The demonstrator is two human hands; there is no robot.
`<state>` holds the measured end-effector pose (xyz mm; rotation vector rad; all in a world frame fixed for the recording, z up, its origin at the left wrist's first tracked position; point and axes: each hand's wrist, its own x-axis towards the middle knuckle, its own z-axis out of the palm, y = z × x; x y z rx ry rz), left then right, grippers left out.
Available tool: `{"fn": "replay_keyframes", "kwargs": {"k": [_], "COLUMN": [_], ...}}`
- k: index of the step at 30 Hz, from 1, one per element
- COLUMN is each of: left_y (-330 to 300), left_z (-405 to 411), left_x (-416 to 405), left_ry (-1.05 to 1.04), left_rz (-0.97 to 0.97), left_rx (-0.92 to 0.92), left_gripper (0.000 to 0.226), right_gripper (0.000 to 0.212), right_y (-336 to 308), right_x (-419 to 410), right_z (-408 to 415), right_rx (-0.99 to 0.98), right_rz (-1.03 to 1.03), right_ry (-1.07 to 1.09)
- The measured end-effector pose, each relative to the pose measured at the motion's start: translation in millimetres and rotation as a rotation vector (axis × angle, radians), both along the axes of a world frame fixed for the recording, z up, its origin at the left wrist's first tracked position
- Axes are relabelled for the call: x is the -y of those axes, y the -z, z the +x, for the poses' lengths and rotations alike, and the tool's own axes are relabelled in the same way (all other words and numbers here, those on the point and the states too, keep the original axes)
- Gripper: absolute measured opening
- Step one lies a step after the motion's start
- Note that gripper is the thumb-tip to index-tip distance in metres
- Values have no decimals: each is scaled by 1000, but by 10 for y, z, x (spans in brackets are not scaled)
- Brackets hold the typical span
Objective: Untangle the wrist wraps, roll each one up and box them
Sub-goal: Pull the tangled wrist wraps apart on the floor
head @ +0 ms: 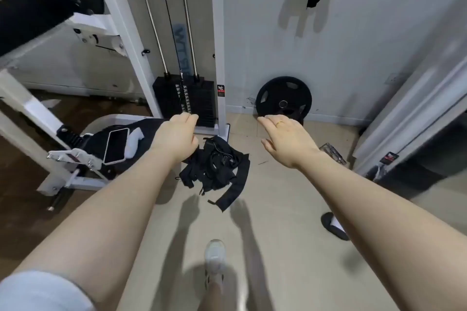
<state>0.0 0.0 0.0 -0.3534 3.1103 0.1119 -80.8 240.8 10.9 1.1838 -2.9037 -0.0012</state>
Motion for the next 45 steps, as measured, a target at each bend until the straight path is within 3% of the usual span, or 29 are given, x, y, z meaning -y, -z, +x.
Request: {"fn": "replay_keyframes", "kwargs": {"k": [4,9,13,18,23,27,29,34,37,41,45], "left_y": [587,1490,2411,3848,5468,6574,7003,7683,7806,7928,8143], "left_z": [-949,-1758,-2247,-2856,-3063,-3013,-3023,-3109,-3107,-3098,-3160], "left_x": [459,809,778,715,872,1097,1247,1596,1685,1805,1879], "left_ry": [-28,-136,-129,-128,-330,-495,-566,-751,-827,-917,-937], "left_rz": [148,360,374,336,474,497,508,561,574,687,722], "left_rx": [110,200,256,293,304,274,253,209,215,107,-6], "left_gripper": [49,42,38,53,53,70,76,91,95,110,129], "right_gripper": [55,47,42,38,32,22,28,60,70,80,78], "right_y": [604,1565,2587,4223,5841,6948,7377,7849,7923,8066,8242], "right_x": [537,938,1000,1008,1078,1398,1610,2121,2332,2594,2859], "right_z": [-1020,-1828,-2357,-2831,-3167,-3371,-3403,-3297,-3216,-3098,-3020], "right_rx": [254,412,466,594,650,670,681,613,635,830,1020], "right_rz": [-5,74,169,257,178,44,-26,91,170,29,-223], "right_ry": [168,198,182,210,249,240,156,-165,-245,-137,140]}}
